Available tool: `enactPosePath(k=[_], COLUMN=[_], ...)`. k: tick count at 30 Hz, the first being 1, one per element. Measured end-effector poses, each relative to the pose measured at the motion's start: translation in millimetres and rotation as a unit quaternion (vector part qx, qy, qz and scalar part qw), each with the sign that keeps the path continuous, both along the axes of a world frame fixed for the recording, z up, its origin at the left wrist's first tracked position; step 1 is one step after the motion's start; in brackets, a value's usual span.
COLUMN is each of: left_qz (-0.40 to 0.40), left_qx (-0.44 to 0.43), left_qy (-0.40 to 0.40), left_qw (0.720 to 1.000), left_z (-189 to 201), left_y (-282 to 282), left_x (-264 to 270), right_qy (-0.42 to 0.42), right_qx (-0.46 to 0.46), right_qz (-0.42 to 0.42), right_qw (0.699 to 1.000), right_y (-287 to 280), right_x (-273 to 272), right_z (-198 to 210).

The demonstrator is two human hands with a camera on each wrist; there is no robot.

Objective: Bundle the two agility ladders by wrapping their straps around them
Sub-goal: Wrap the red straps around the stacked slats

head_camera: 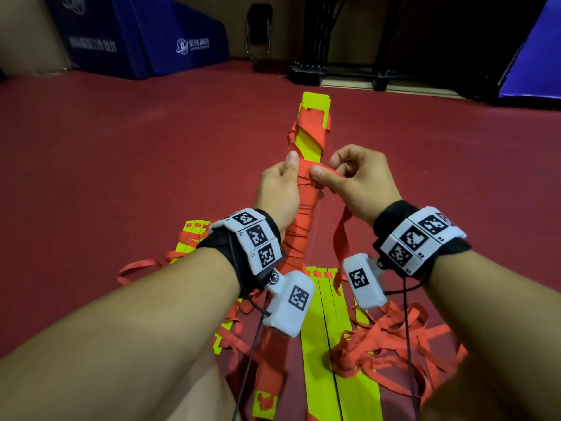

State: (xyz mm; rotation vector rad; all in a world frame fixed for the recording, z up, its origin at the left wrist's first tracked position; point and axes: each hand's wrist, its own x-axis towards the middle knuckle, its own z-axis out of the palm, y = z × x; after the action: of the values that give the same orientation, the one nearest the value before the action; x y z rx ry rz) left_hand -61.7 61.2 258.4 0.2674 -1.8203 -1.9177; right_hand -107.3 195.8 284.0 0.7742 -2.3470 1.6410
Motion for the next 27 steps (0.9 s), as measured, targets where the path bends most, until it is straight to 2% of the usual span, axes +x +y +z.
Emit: enactPosePath(k=[7,15,20,24,27], left_qz=[0.0,-0.089,-0.126,-0.11,-0.106], left_qx=[0.002,-0.075,-0.012,0.0,-0.021], left_qy=[-0.027,-0.067,-0.074,-0.035,-0.03], left_qw=[1.0,0.991,0.989,0.993,0.994], left_z=[12,16,11,15,13], left_y=[6,18,23,15,10], left_x=[6,16,17,18,18], right_qy=[0.004,-0.004,-0.009,-0.033,-0.017], right_qx=[0.025,-0.007,0.002,-0.028,-0.015], right_qz=[0.081,0.037,0.025,0.094,0.139], right_qw=[0.996,0.999,1.0,0.995,0.99], right_y=[3,11,9,7,6], right_x=[7,5,9,13,20], right_z=[0,2,1,3,9])
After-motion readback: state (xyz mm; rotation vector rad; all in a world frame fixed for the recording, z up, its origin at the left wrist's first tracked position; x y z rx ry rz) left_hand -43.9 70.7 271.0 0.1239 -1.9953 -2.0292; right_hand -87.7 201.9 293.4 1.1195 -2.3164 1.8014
